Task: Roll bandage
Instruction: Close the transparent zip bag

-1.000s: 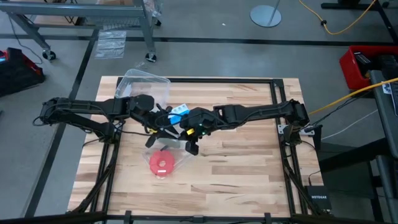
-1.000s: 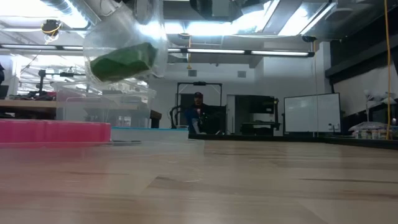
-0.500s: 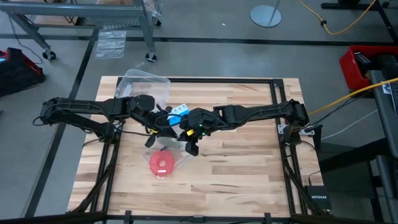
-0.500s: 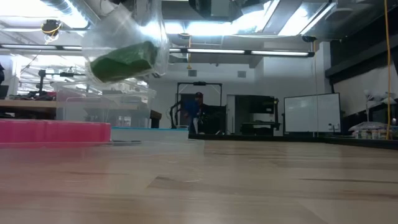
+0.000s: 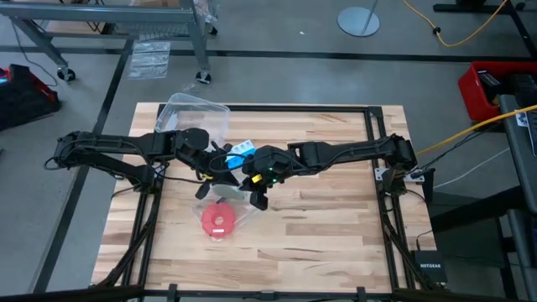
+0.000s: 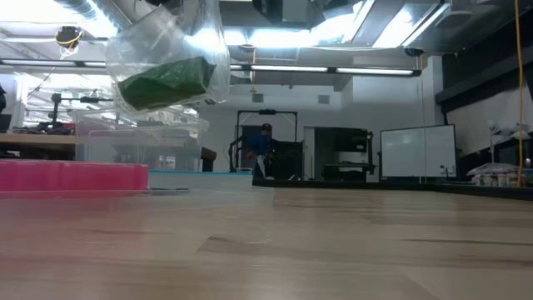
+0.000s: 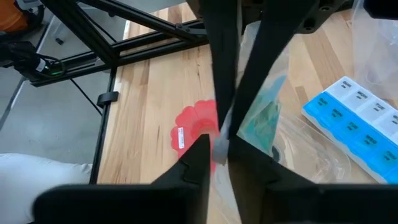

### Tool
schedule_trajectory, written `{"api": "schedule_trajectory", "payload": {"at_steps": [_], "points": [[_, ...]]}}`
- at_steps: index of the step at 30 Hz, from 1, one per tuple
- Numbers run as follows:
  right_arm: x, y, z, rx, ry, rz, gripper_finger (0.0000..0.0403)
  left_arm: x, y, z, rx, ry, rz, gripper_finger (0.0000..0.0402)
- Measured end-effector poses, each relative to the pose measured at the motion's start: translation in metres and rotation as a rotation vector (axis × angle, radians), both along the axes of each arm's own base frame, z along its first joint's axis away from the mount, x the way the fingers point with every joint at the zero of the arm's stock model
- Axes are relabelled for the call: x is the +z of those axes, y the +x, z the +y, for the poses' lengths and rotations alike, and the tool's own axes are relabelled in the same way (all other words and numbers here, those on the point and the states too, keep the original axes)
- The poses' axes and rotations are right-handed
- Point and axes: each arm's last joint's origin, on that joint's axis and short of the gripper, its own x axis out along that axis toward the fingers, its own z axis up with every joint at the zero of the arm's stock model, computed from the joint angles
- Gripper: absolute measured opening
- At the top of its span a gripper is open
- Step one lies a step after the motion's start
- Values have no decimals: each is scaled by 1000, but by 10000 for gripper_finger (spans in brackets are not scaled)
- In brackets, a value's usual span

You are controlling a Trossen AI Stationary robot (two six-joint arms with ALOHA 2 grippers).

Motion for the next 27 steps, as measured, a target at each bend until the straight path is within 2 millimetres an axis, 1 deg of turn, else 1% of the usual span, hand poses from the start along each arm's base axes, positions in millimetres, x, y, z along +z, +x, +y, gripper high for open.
{"api": "schedule_trajectory", "payload": {"at_steps": [8, 10, 13, 18, 27], "points": [[1, 1, 0, 5, 6, -15, 130, 0, 0, 0, 2, -4, 3, 0], [1, 1, 0, 5, 6, -18, 141, 0, 0, 0, 2, -4, 5, 0], [2, 2, 0, -7, -1, -25, 144, -1, -1, 0, 3, -4, 13, 0], [1, 2, -1, -38, -25, -27, 119, -1, -1, 0, 8, -7, 24, 0], [2, 2, -2, -53, -42, -32, 43, -2, -1, 0, 7, -19, 30, 0]]}}
